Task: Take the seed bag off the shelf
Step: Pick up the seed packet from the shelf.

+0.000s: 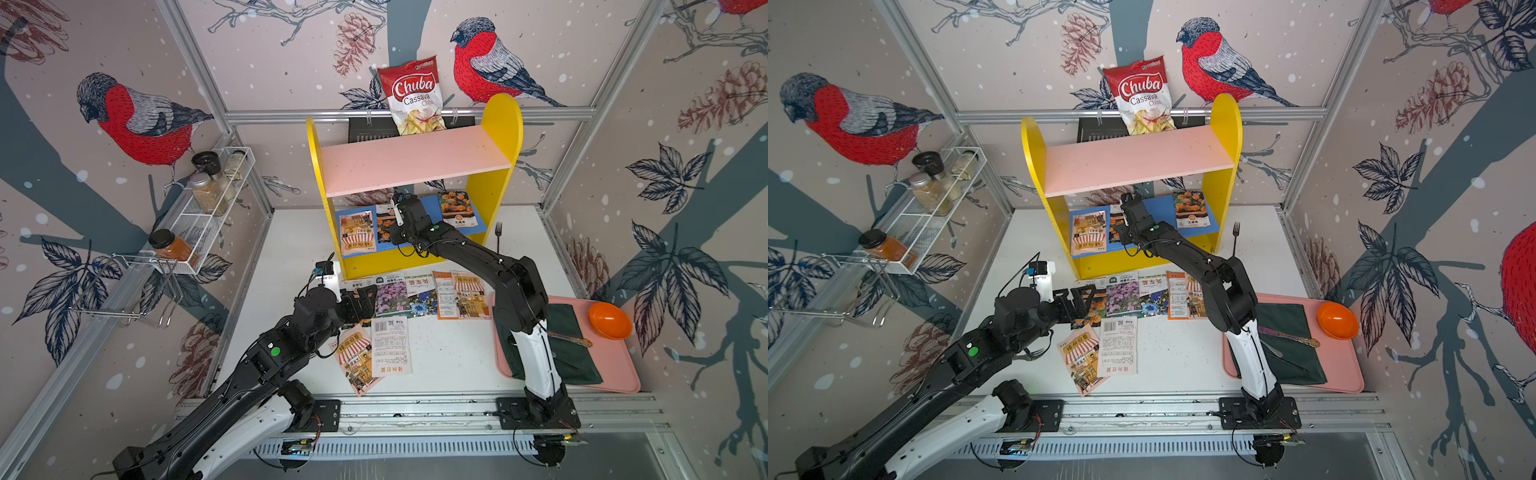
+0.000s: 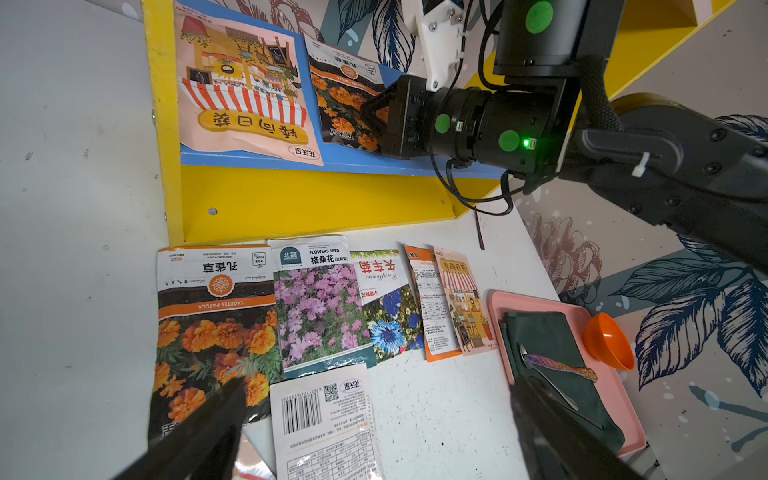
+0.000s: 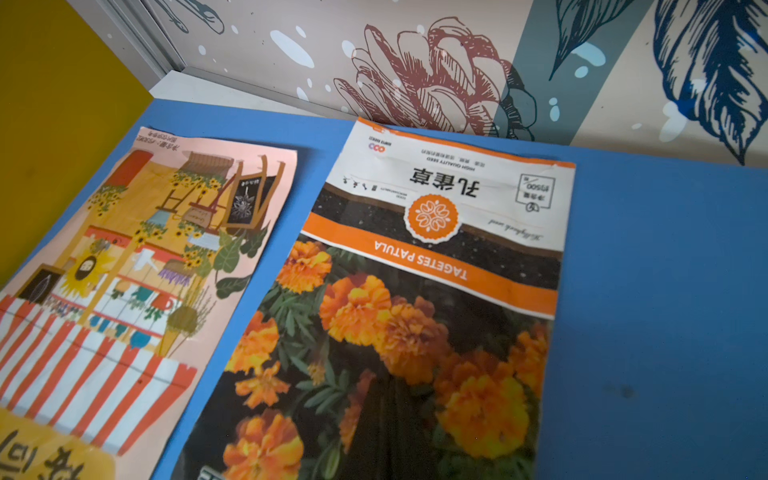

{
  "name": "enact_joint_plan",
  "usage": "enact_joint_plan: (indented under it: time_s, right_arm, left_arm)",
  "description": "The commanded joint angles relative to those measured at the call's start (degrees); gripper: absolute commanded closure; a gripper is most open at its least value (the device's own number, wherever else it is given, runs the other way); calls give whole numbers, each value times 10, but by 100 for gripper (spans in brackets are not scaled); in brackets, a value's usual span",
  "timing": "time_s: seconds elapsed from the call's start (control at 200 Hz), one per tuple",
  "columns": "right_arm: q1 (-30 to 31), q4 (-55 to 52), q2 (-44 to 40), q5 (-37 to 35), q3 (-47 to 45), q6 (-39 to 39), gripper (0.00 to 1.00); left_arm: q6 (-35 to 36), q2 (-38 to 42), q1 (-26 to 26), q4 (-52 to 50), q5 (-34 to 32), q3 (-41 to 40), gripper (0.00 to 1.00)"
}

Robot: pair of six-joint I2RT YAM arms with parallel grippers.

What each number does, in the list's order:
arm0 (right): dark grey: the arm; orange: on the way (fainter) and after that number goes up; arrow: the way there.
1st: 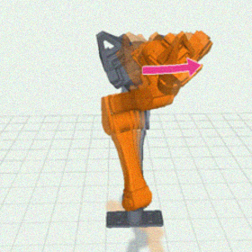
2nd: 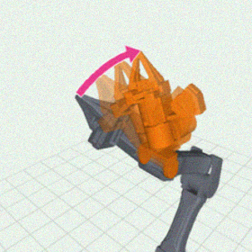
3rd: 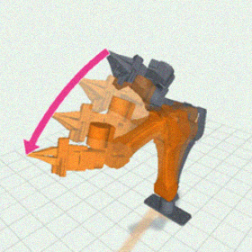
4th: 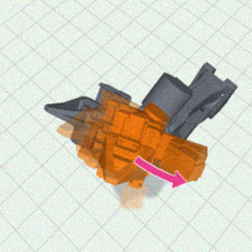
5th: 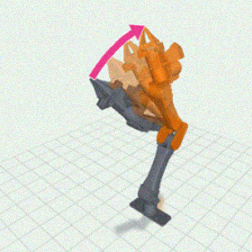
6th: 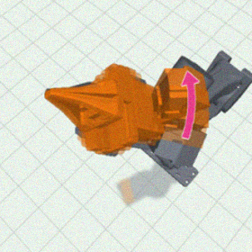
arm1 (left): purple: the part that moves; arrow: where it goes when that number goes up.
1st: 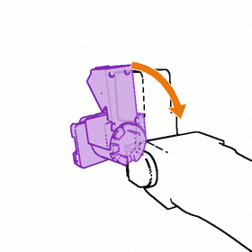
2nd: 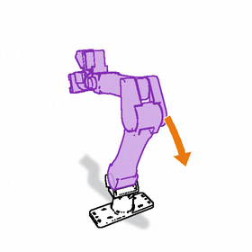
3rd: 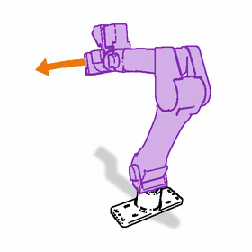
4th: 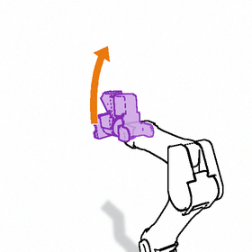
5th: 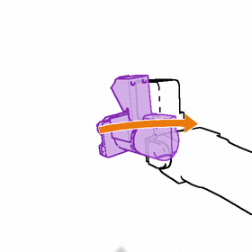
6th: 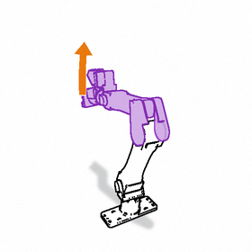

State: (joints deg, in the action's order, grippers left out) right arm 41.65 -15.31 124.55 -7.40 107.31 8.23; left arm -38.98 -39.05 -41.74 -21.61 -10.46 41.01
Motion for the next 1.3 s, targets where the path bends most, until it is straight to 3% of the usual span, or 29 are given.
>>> enact_joint_plan:
  time_s: [0.0,0.34,0.745,0.8,0.93,1.011,1.166,1.236,1.296]
  right_arm:
    - [2,-23,-25,-16,-36,-17,100]
    - [3,7,-92,-7,-126,-13,100]
    - [6,23,-147,5,-149,2,100]
    - [6,31,-167,9,-164,5,90]
    - [5,34,-219,13,-198,12,78]
    - [4,42,-259,21,-236,18,62]
    - [-6,67,-348,53,-324,41,14]
    - [-11,77,-389,66,-364,57,0]
    - [-16,88,-424,82,-398,71,0]
  left_arm:
    - [1,-3,2,31,6,-3,2]
    - [-8,-32,2,69,22,-19,1]
    - [-3,-90,3,159,24,-33,2]
    - [-4,-105,5,177,27,-31,3]
    - [-6,-148,15,213,33,-27,6]
    - [-14,-173,27,246,52,-30,9]
    - [-28,-230,44,307,83,-20,14]
    - [-34,-256,51,329,95,-13,16]
    - [-44,-277,61,351,108,-10,19]
